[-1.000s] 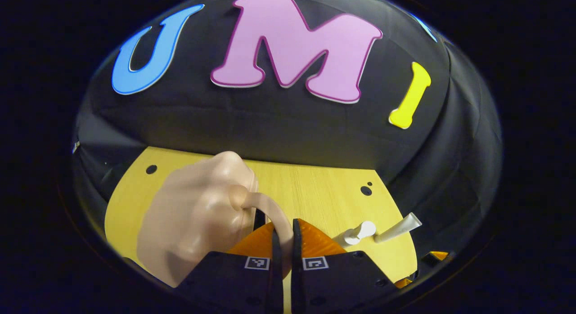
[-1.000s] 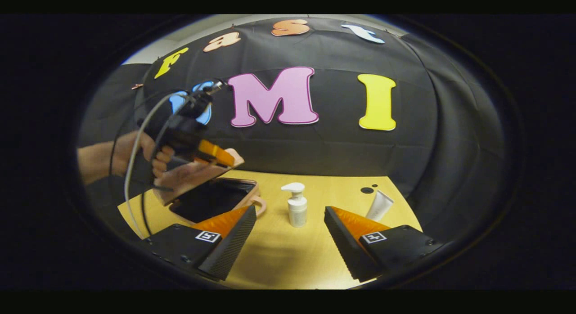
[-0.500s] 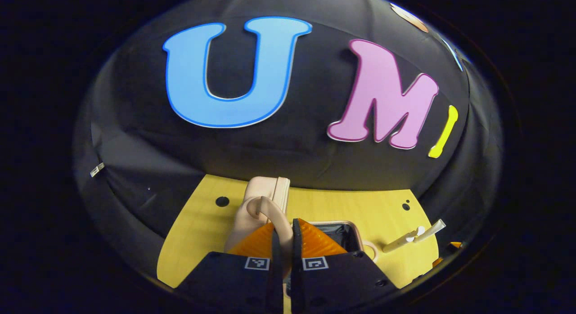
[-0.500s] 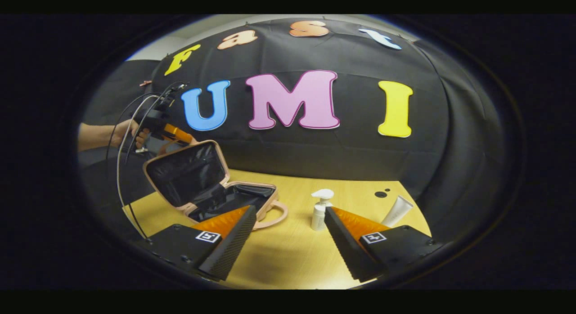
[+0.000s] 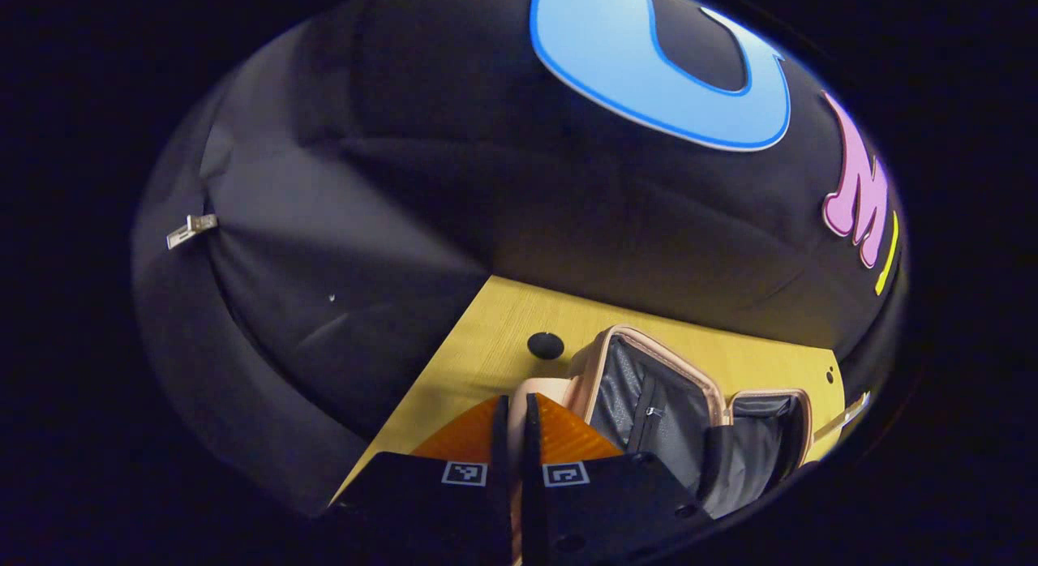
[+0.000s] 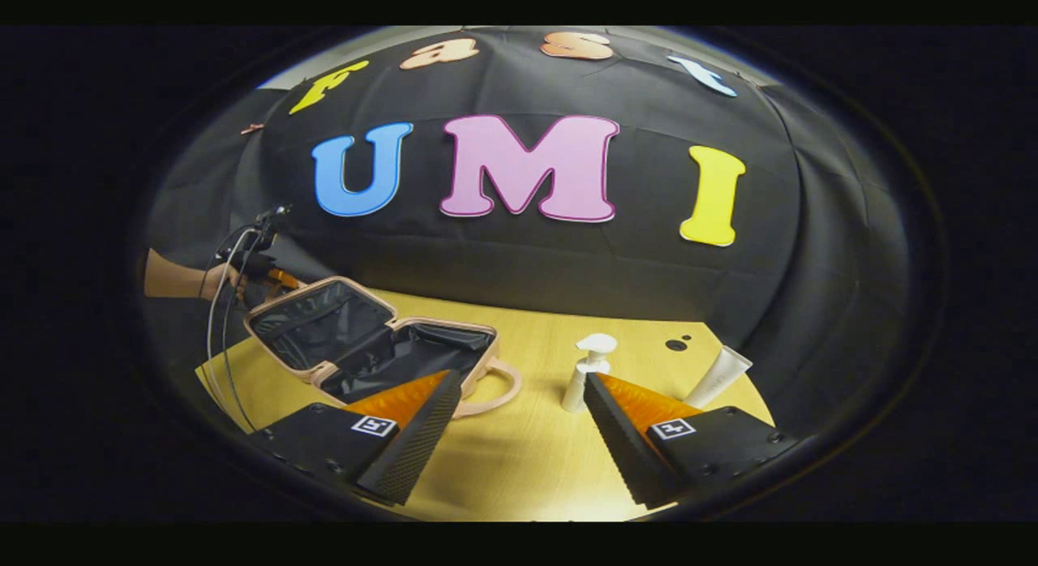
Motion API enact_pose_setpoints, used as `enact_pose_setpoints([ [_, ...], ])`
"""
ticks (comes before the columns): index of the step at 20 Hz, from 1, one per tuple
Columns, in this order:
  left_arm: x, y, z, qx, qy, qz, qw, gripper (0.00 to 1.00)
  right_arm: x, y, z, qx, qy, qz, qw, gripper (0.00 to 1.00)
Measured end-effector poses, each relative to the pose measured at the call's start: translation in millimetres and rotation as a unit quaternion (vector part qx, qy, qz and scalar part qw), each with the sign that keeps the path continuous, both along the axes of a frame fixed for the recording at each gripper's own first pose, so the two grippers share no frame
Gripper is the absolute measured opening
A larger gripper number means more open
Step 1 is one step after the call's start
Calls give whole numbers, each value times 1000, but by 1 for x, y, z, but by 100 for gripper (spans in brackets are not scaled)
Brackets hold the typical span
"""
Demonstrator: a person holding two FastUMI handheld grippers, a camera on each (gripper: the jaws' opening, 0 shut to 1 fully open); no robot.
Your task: First open the suitcase, pack the skin care products into it, and then close the suitcase.
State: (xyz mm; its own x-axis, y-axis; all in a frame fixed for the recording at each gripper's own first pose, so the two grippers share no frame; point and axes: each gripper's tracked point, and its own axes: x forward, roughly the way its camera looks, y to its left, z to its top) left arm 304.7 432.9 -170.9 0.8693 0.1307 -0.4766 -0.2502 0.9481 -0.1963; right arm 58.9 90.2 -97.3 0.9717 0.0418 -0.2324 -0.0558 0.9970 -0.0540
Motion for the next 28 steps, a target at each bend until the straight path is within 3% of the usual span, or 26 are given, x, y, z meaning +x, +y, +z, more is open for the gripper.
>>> enact_pose_setpoints([
  [2, 6, 4, -34, 2, 24, -4, 1000, 14, 3, 2, -8, 2, 5, -11, 1000, 97],
  [4, 8, -2, -38, -10, 33, -2, 999, 6, 7, 5, -12, 5, 8, -14, 1000, 97],
  [5, 9, -3, -35, -17, 30, -2, 999, 11, 8, 6, -15, 1, 11, -15, 1000, 97],
  [7, -1, 10, -32, -5, 42, 3, 999, 11, 10, 4, -15, -3, 10, -17, 1000, 97],
  [9, -9, 22, -26, 11, 49, 14, 999, 31, 11, -1, -12, 2, 7, -21, 1000, 97],
  [10, -15, 25, -16, 21, 35, 16, 999, 51, 12, -4, -11, 2, 6, -23, 1000, 97],
  [11, -25, 33, 5, 40, 13, 31, 999, 48, 13, -8, -11, 2, 6, -25, 1000, 97],
  [13, -48, 35, 55, 61, -50, 52, 996, 77, 14, -20, -12, 4, 8, -34, 999, 98],
  [14, -66, 24, 80, 60, -77, 54, 994, 98, 14, -27, -12, 8, 9, -41, 999, 97],
  [15, -78, 9, 99, 61, -102, 52, 992, 97, 14, -35, -12, 10, 7, -48, 999, 97],
  [18, -114, -56, 137, 77, -161, 36, 983, 97, 12, -56, -8, 6, -3, -60, 998, 97],
  [20, -142, -155, 142, 82, -183, -13, 980, 97, 9, -84, 1, 2, -21, -70, 997, 97],
  [23, -156, -312, 116, 46, -175, -110, 977, 96, 4, -123, 0, 4, -28, -87, 996, 97],
  [28, -139, -481, 72, 22, -178, -194, 964, 96, -8, -174, -12, 11, -19, -111, 994, 97],
])
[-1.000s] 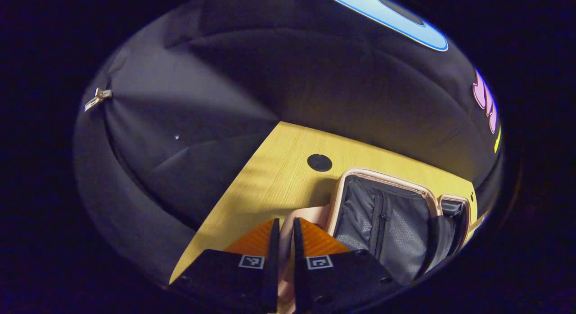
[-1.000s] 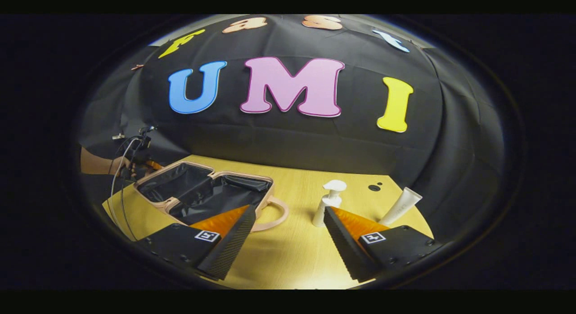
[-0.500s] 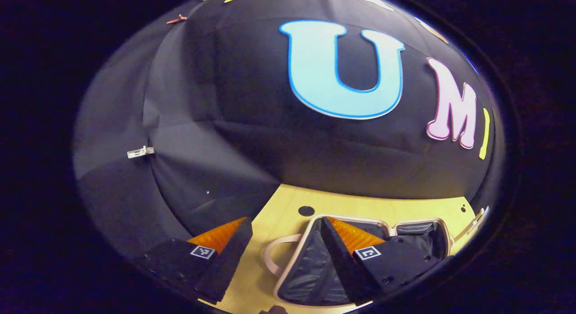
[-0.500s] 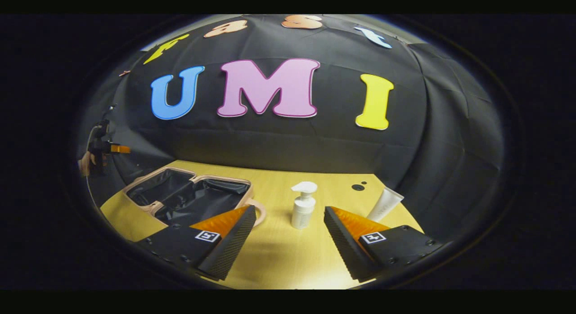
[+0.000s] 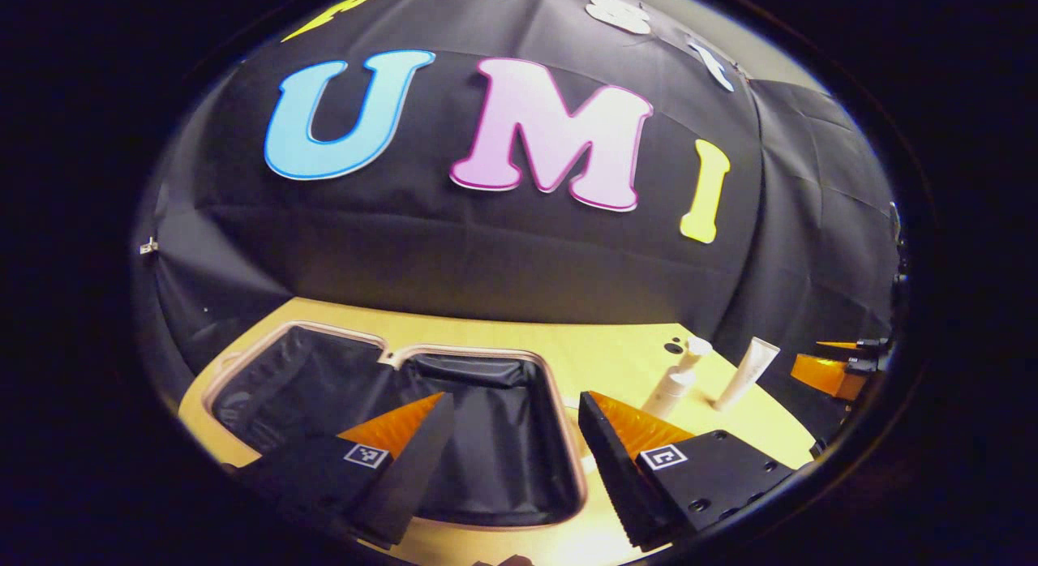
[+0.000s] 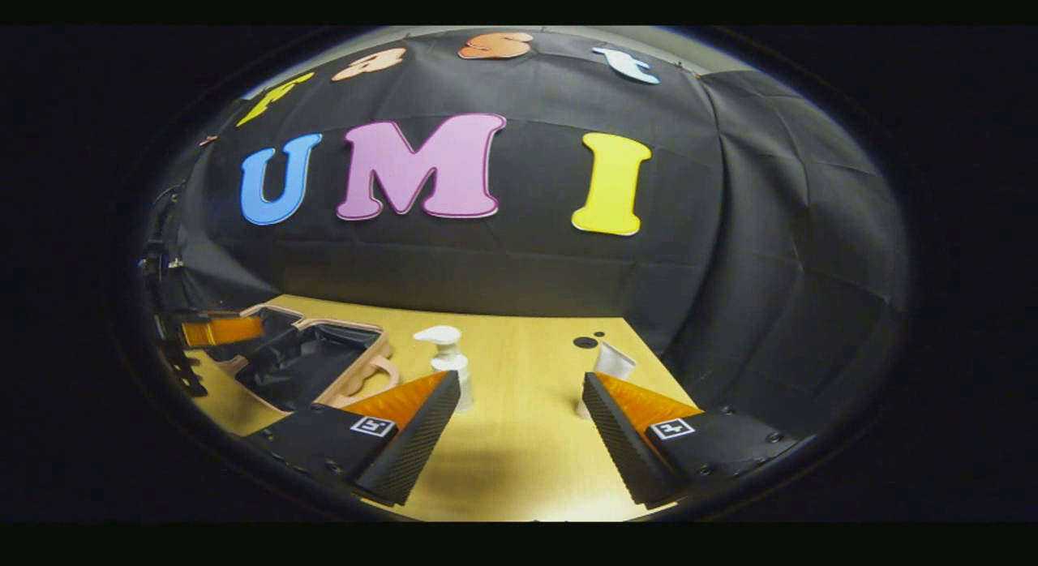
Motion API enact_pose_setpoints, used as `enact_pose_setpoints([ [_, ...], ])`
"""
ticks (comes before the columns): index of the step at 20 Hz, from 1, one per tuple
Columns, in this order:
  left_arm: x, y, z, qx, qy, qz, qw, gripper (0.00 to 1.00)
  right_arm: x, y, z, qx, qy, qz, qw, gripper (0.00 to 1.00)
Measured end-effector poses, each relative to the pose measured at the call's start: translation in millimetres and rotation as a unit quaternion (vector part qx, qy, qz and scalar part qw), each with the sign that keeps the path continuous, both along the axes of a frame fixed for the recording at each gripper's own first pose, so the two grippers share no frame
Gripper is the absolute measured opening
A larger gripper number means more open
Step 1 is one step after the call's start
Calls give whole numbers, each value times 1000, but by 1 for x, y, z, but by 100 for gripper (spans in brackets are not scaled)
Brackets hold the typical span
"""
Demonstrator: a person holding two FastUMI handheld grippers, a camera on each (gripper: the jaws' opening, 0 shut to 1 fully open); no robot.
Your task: First open the suitcase, pack the skin care products into it, and then close the suitcase.
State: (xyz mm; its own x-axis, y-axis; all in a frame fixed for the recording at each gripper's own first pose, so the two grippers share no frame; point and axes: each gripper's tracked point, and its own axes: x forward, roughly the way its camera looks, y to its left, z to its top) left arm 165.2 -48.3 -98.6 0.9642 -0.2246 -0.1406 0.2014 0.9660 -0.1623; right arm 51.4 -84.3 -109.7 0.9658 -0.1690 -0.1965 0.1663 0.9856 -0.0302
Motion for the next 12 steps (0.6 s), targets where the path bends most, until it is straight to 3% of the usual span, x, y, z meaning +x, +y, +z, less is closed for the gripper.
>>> enact_pose_setpoints([
  [3, 10, -91, -23, 4, 1, -50, 999, 96, -9, -31, -8, 7, 1, -23, 1000, 98],
  [5, 26, -148, -38, 45, -4, -91, 995, 96, -14, -48, -17, 10, 5, -33, 999, 98],
  [7, 42, -175, -45, 54, -3, -113, 992, 96, -14, -63, -27, 13, 9, -42, 999, 97],
  [10, 94, -201, -76, 68, 23, -93, 993, 97, 1, -75, -45, 19, 16, -47, 999, 98],
  [12, 115, -214, -93, 51, 45, -82, 994, 97, 15, -79, -57, 15, 29, -41, 999, 97],
])
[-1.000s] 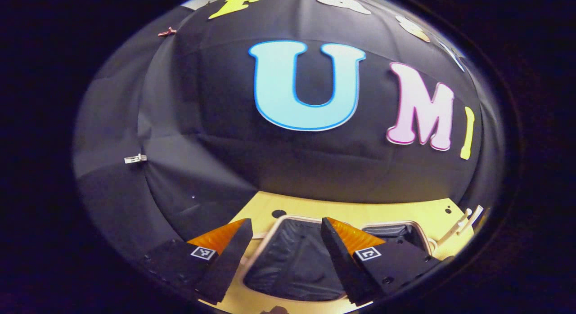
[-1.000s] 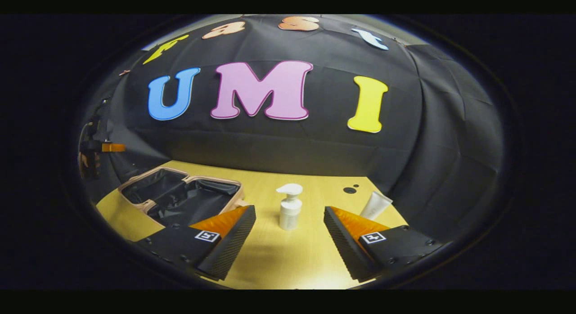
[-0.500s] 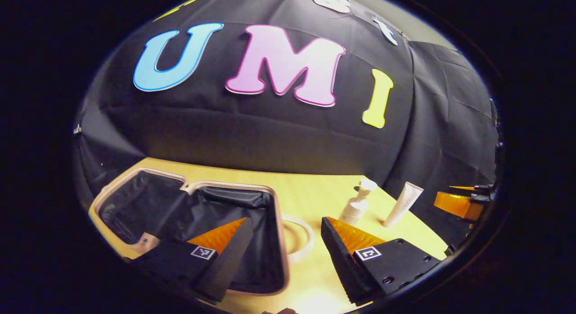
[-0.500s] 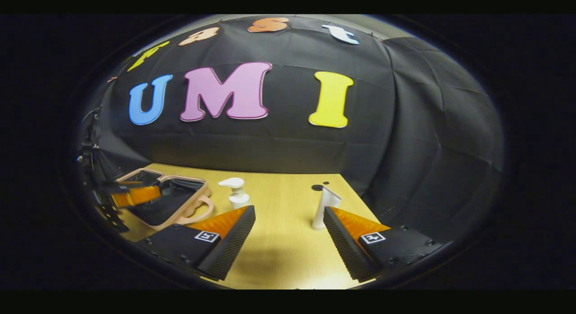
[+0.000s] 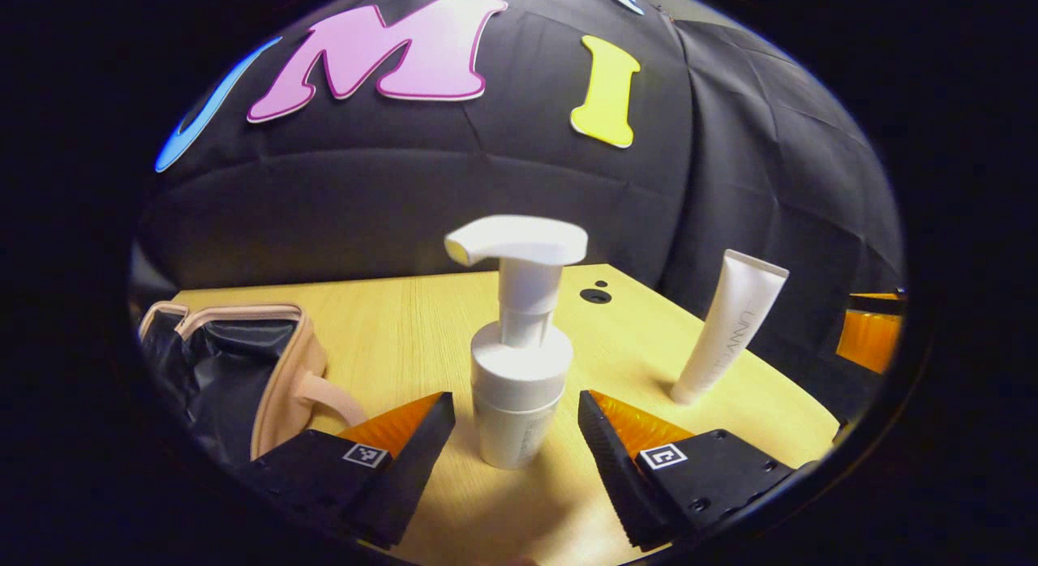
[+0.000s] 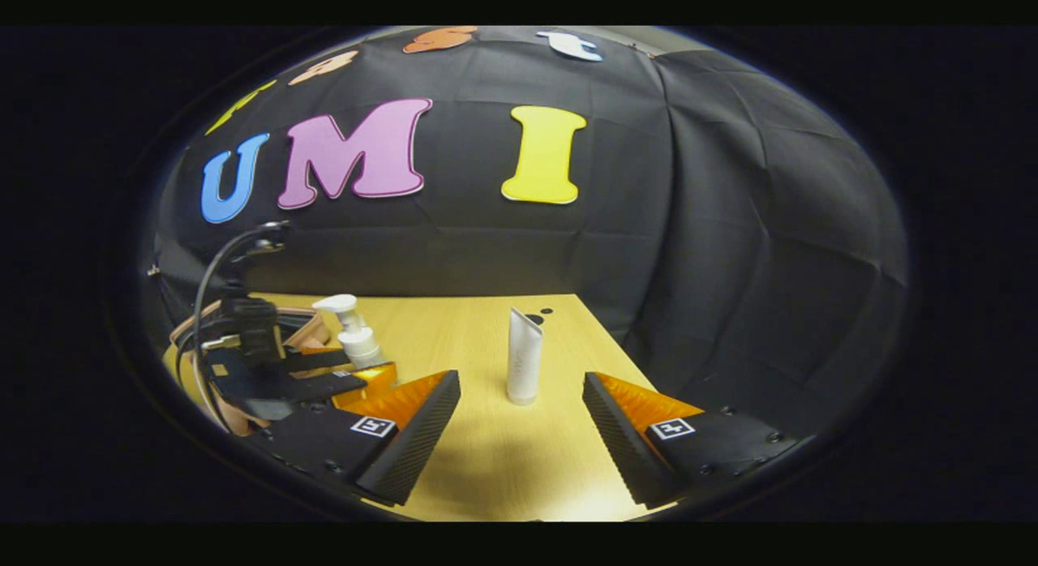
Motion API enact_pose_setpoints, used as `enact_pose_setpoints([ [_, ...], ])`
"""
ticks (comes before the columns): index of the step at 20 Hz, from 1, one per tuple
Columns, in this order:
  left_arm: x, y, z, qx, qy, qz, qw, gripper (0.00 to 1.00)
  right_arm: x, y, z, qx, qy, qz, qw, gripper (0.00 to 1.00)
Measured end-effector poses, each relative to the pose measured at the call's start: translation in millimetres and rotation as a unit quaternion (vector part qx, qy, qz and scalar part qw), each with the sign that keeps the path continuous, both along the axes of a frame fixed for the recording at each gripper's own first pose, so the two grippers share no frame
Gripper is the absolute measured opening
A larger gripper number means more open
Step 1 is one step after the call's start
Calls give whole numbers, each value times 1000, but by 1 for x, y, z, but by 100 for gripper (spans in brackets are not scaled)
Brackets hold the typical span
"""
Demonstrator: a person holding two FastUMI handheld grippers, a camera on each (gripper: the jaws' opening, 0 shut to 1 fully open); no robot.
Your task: First open the suitcase, pack the skin care products into it, and then close the suitcase.
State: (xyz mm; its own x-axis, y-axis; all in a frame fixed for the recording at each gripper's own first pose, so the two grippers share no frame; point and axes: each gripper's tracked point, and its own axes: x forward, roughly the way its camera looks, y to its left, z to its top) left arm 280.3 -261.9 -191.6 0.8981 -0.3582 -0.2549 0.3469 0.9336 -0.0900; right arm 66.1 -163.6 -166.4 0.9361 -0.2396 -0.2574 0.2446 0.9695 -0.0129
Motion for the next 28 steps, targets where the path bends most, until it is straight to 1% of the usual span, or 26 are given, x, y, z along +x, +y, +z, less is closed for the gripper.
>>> enact_pose_setpoints([
  [1, 10, -4, -2, -4, -3, 3, 1000, 97, 7, -2, -6, 2, 5, 3, 1000, 97],
  [3, 24, -8, 0, 6, -19, 10, 1000, 95, 21, -6, -19, 8, 15, 4, 1000, 97],
  [4, 31, -10, -2, 15, -24, 16, 999, 87, 28, -7, -24, 11, 20, 4, 1000, 98],
  [5, 33, -9, -4, 21, -22, 21, 999, 82, 36, -9, -31, 11, 24, 3, 1000, 98],
  [6, 30, -9, -4, 21, -18, 20, 999, 69, 44, -12, -35, 9, 26, 0, 1000, 98],
  [7, 36, -12, -6, 23, -19, 21, 999, 65, 52, -13, -40, 8, 26, -1, 1000, 97],
  [9, 38, -12, -5, 19, -17, 16, 1000, 65, 70, -17, -54, 4, 32, -4, 999, 97],
  [11, 34, -8, -7, 14, -12, 12, 1000, 62, 86, -23, -74, 11, 48, -18, 999, 97],
  [16, 16, 12, -13, 25, -17, 24, 999, 61, 115, -35, -107, 25, 62, -52, 996, 96],
  [17, 12, 13, -13, 23, -16, 23, 999, 65, 118, -39, -109, 21, 61, -57, 996, 93],
  [18, 8, 15, -14, 21, -15, 25, 999, 61, 120, -43, -110, 16, 58, -62, 996, 91],
  [19, 4, 17, -15, 19, -15, 26, 999, 61, 123, -44, -112, 15, 57, -64, 996, 84],
  [20, 1, 17, -15, 20, -14, 25, 999, 61, 124, -43, -113, 21, 56, -61, 996, 82],
  [21, -1, 17, -16, 22, -16, 22, 999, 61, 124, -44, -115, 21, 61, -66, 996, 65],
  [23, -5, 18, -17, 24, -16, 20, 999, 61, 126, -42, -114, 14, 60, -64, 996, 51],
  [25, -11, 21, -17, 22, -14, 19, 999, 61, 118, -41, -114, -4, 73, -59, 996, 46],
  [27, -19, 29, -20, 19, -2, 21, 1000, 61, 108, -32, -101, -11, 62, -48, 997, 44],
  [28, -28, 34, -18, 7, 5, 21, 1000, 61, 103, -26, -91, -9, 55, -38, 998, 44],
])
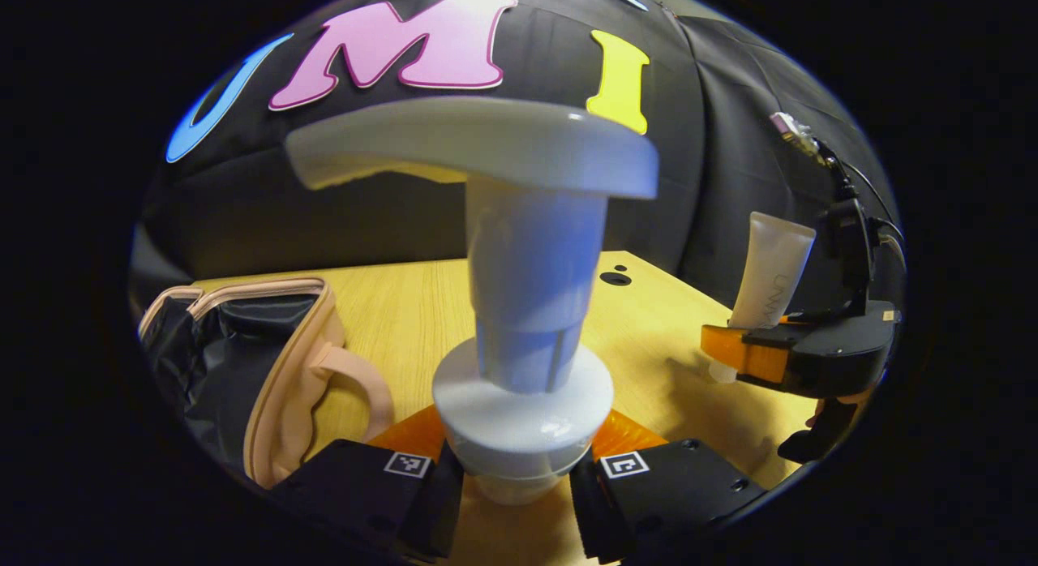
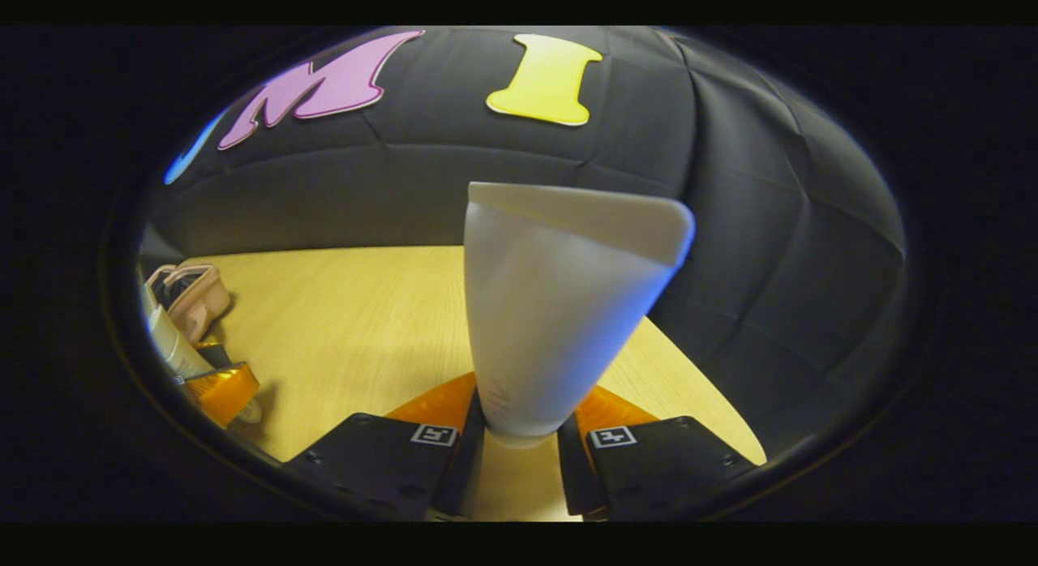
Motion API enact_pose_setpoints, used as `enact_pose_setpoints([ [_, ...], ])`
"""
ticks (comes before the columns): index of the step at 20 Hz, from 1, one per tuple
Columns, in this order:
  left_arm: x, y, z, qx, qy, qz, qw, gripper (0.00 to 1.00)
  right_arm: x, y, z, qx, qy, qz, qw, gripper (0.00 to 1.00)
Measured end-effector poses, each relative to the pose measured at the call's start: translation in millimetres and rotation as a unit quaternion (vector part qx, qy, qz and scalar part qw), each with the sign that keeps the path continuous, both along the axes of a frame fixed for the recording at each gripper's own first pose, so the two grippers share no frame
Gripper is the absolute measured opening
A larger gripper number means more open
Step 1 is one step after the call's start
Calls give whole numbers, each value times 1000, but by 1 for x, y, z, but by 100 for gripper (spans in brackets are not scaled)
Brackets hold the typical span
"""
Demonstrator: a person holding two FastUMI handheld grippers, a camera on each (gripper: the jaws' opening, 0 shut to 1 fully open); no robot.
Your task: First open the suitcase, pack the skin care products into it, and then close the suitcase.
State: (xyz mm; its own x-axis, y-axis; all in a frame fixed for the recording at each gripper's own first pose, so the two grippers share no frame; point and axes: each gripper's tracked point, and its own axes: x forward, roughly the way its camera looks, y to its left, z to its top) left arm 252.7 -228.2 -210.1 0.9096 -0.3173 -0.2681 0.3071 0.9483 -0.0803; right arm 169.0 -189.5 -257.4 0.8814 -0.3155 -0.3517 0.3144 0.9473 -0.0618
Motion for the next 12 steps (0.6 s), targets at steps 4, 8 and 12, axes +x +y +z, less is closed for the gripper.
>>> enact_pose_setpoints([
  [4, -44, 33, 26, -21, 4, 13, 1000, 60, -29, 34, 52, -16, -34, 42, 998, 43],
  [8, -84, 84, 83, -35, -21, 24, 999, 60, -61, 94, 95, -11, -53, 100, 993, 43],
  [12, -94, 163, 118, -49, -21, 69, 996, 60, -70, 164, 126, -9, -66, 161, 985, 43],
])
